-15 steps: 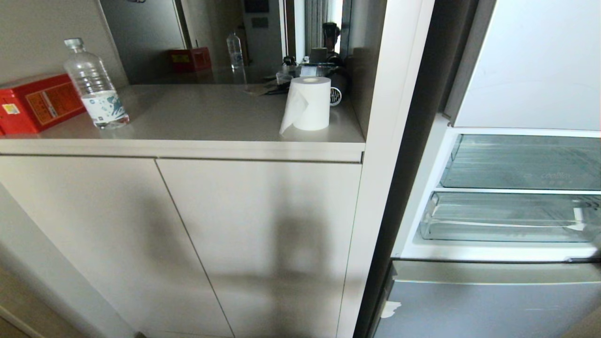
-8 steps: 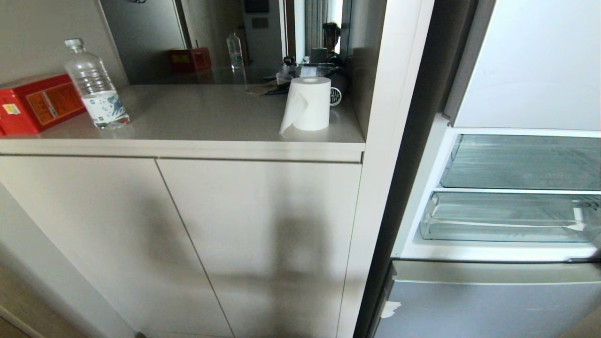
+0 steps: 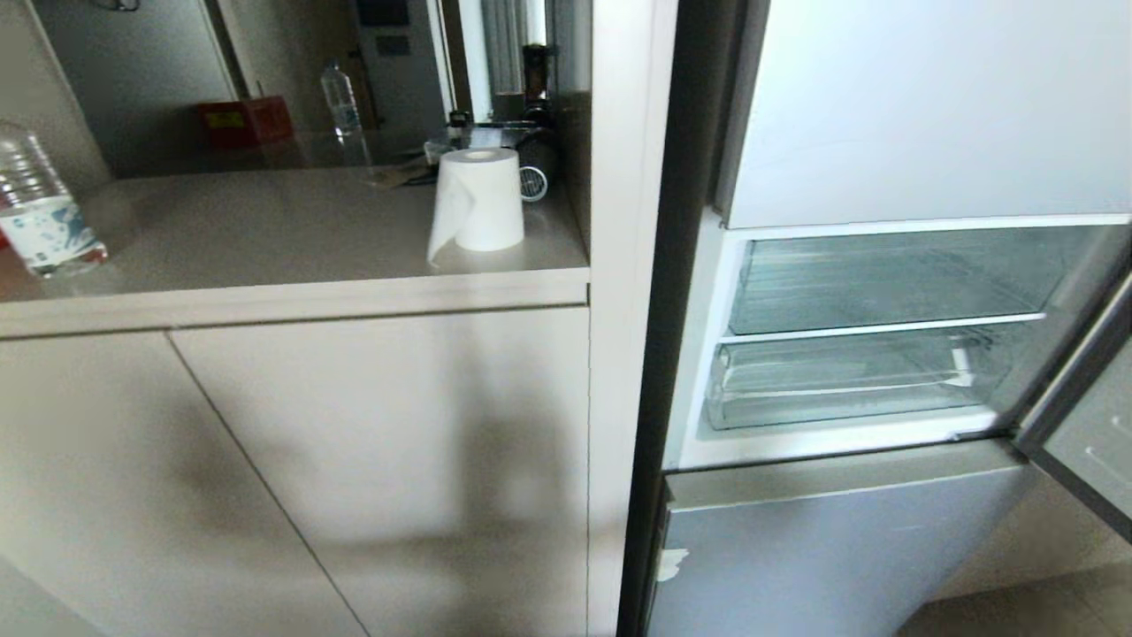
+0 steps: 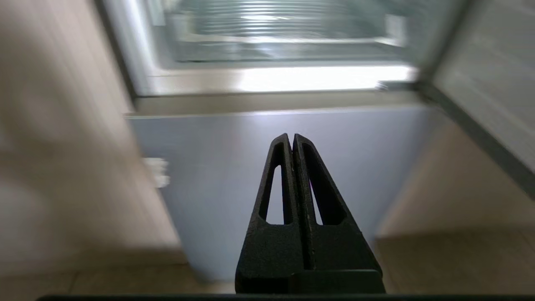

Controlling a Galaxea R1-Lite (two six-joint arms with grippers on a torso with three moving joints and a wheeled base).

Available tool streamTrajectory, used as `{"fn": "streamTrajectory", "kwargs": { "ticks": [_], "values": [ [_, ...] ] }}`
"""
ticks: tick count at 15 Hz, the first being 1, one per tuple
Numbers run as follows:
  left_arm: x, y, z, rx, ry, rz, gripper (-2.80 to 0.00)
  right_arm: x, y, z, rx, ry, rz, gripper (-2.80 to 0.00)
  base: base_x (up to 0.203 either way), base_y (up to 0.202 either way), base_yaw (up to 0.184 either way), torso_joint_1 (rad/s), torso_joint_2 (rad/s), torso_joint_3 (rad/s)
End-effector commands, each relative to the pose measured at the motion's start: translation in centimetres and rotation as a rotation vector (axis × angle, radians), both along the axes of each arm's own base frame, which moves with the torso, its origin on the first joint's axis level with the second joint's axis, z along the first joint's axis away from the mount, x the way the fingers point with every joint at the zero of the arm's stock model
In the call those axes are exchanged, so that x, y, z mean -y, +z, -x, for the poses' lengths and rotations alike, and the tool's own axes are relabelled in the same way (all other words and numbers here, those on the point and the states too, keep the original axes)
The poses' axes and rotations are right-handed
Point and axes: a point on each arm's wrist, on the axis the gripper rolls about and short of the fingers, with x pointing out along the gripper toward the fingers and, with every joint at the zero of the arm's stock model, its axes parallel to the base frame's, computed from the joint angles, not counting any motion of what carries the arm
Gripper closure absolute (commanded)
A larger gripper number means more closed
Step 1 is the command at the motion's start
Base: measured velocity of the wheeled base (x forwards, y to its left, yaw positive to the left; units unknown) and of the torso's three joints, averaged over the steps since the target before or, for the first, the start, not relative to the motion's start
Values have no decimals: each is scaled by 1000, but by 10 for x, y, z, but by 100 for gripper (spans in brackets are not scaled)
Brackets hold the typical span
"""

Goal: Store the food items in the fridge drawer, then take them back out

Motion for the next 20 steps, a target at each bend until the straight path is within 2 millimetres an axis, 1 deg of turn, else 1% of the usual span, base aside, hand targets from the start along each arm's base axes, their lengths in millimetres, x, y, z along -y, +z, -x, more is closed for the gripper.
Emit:
{"fn": "streamTrajectory", "kwargs": {
  "ticks": [1,18,20],
  "values": [
    [0,0,0,-1,0,0,0,0,0,0,-1,0,-2,0,-1,13,-177,2,-3,3],
    [0,0,0,0,0,0,0,0,0,0,-2,-1,-15,0,-1,8,-175,3,3,2],
    [0,0,0,-1,0,0,0,0,2,0,11,2,-12,0,1,11,-160,3,6,4]
  ]
}}
